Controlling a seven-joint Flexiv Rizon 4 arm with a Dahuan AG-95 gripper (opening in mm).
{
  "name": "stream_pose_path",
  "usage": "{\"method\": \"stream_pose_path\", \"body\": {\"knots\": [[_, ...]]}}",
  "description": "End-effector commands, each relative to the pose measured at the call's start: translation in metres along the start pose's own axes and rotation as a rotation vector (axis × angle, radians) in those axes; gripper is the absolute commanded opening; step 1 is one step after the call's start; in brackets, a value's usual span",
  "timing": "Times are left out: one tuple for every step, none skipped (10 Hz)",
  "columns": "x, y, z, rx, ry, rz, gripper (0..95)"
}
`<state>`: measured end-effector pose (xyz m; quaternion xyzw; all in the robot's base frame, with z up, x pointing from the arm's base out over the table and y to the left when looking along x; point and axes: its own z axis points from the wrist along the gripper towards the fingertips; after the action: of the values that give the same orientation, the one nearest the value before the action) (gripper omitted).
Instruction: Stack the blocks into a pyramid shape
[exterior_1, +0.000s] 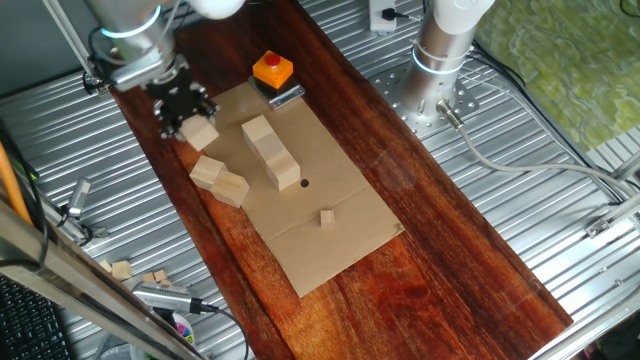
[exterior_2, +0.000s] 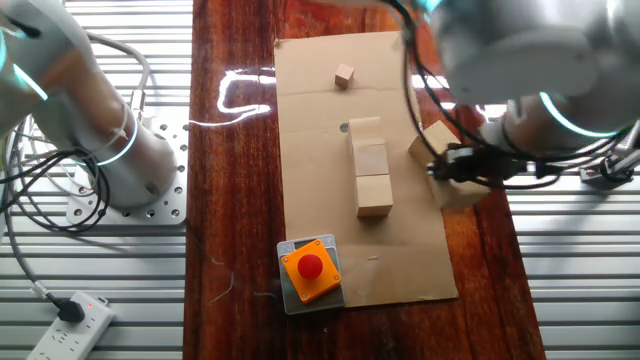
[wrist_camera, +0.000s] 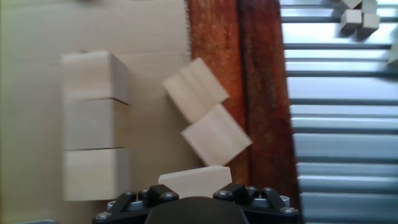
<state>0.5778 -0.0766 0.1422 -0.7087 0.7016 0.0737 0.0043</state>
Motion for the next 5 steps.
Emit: {"method": "stream_pose_path", "body": {"knots": [[0.009, 0.013, 0.003, 0.006, -0.029, 0.051, 0.0], [0.015, 0.020, 0.007, 0.015, -0.043, 0.078, 0.0], [0.019, 0.026, 0.011, 0.018, -0.056, 0.101, 0.0], [0.020, 0.032, 0.013, 0.027, -0.055, 0.113, 0.0], [0.019, 0.039, 0.013, 0.031, -0.048, 0.150, 0.0]]}}
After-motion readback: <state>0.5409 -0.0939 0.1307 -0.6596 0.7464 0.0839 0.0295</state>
